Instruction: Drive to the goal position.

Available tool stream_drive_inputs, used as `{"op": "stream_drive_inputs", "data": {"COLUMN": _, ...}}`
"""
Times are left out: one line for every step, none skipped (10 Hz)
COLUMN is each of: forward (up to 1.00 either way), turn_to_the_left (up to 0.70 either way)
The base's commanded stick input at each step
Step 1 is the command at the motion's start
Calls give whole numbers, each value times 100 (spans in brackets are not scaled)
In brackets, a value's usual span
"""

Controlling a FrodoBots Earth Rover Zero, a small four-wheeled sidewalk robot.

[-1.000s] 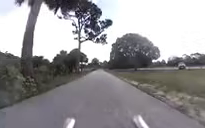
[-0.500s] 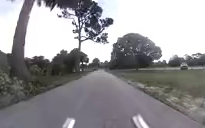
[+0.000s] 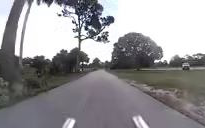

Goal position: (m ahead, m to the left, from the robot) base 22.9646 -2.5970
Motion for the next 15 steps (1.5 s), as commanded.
{"op": "stream_drive_inputs", "data": {"forward": 85, "turn_to_the_left": 0}}
{"op": "stream_drive_inputs", "data": {"forward": 85, "turn_to_the_left": 0}}
{"op": "stream_drive_inputs", "data": {"forward": 85, "turn_to_the_left": -17}}
{"op": "stream_drive_inputs", "data": {"forward": 85, "turn_to_the_left": -33}}
{"op": "stream_drive_inputs", "data": {"forward": 85, "turn_to_the_left": -15}}
{"op": "stream_drive_inputs", "data": {"forward": 85, "turn_to_the_left": 0}}
{"op": "stream_drive_inputs", "data": {"forward": 85, "turn_to_the_left": 0}}
{"op": "stream_drive_inputs", "data": {"forward": 85, "turn_to_the_left": 0}}
{"op": "stream_drive_inputs", "data": {"forward": 85, "turn_to_the_left": 0}}
{"op": "stream_drive_inputs", "data": {"forward": 85, "turn_to_the_left": 0}}
{"op": "stream_drive_inputs", "data": {"forward": 85, "turn_to_the_left": 0}}
{"op": "stream_drive_inputs", "data": {"forward": 85, "turn_to_the_left": 0}}
{"op": "stream_drive_inputs", "data": {"forward": 85, "turn_to_the_left": 0}}
{"op": "stream_drive_inputs", "data": {"forward": 85, "turn_to_the_left": 0}}
{"op": "stream_drive_inputs", "data": {"forward": 85, "turn_to_the_left": 0}}
